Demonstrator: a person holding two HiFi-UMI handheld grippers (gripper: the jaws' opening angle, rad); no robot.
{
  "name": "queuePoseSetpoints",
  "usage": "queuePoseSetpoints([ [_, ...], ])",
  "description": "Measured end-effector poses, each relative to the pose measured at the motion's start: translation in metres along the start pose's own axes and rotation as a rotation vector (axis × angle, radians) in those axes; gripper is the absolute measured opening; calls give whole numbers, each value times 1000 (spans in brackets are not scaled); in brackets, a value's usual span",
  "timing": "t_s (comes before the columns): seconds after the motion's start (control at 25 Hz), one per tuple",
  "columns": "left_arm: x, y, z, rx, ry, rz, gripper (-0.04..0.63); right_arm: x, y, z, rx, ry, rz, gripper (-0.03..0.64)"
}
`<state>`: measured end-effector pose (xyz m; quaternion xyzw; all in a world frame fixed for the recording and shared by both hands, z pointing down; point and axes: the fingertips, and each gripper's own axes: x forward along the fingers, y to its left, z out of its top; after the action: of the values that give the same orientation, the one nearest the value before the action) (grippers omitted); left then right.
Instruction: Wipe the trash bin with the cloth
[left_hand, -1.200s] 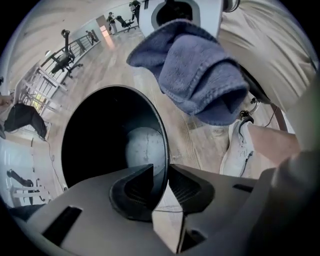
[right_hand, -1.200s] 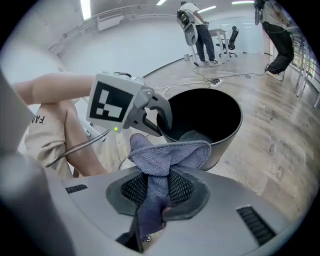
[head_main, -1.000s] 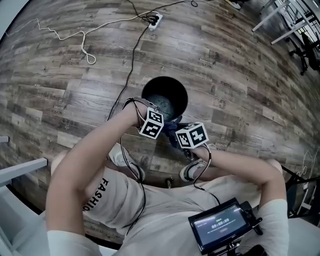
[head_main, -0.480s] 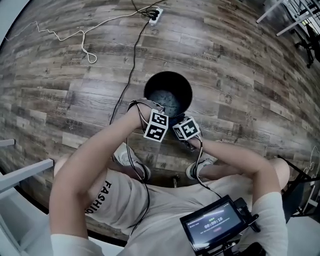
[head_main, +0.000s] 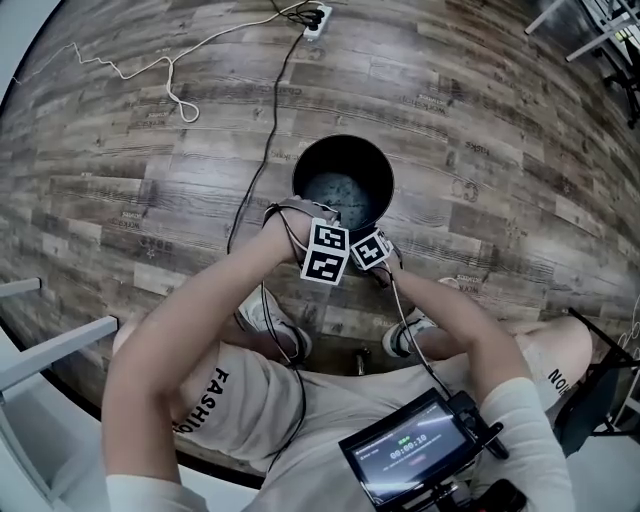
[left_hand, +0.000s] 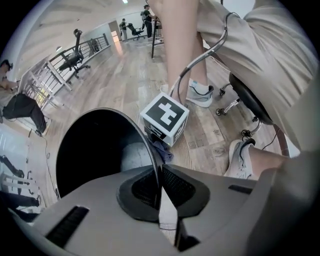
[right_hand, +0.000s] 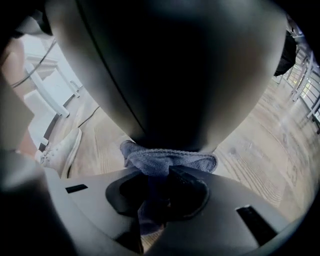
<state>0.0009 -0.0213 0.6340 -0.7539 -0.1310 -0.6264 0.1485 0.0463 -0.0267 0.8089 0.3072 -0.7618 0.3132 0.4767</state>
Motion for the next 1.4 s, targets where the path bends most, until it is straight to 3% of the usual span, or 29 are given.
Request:
queuePoseSetpoints([
  [0.16,1,3,2,-70,11,-13,26,11,3,-6,110,4,66,77],
  [0.28,2,6,4,-136,29,-27,26,-1,9,-7,102,5,90,77],
  [0.4,2,11,11,-236,31,-8,31,-41,-4,-32,85,158,-15,77],
  [0.44,2,11,14,-258,21,1,32,-50,-1,-30,76,150,-9,77],
  [0.56,-4,10,25,-283,-51,-6,41,-68,38,3,42,-16,166,77],
  [0.68,-19,13,21,-233,-78,-5,149,-110,44,10,-10,-13,185,77],
  [0.88,-28,-11,-11,-42,-80,-91,193,-176,53,30,-19,-44,215,77],
  [0.96,-18,-17,-25,46,-42,-67,199,-197,58,41,-25,-67,217,77],
  [1.04,-12,-9,-26,65,-25,1,171,-209,62,55,-30,-94,217,77],
  [1.12,-10,-1,-24,59,-18,52,64,-209,63,65,-28,-100,219,77],
  [1.4,-10,-5,-12,73,-40,16,31,-160,50,68,2,-27,209,77],
])
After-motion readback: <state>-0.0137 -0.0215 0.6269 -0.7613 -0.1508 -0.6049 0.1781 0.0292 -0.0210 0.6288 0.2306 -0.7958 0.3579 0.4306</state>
